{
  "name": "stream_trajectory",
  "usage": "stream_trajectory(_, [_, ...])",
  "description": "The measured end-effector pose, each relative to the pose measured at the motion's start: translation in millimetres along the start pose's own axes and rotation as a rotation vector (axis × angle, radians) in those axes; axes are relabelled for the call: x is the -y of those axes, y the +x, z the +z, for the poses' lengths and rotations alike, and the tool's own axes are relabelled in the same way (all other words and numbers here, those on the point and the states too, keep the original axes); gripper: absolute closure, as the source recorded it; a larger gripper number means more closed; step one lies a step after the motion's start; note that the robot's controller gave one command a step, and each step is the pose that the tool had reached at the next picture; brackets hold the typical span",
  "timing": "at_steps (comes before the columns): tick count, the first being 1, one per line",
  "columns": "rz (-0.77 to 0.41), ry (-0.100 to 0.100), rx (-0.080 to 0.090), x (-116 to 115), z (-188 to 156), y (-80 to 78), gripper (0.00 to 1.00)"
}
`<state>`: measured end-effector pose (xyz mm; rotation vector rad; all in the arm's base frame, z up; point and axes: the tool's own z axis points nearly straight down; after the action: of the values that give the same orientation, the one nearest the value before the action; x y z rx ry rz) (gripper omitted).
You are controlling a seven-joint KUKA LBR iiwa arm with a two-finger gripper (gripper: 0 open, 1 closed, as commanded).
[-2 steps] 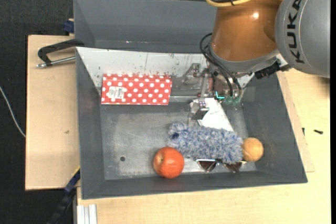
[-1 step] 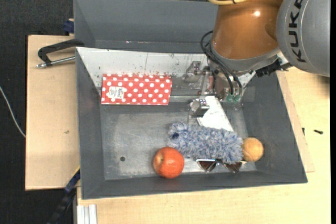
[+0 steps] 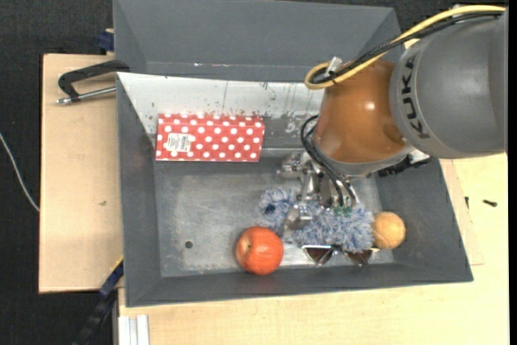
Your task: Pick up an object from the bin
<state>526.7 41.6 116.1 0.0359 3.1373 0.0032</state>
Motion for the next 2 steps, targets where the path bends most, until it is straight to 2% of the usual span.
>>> stream_trajectory(1, [-0.017,0.001,-0.008,12.8,7.0,4.1,0.0])
stream_trajectory(2, [0.182,0.001,-0.001,25.6,22.2,-10.2,0.0])
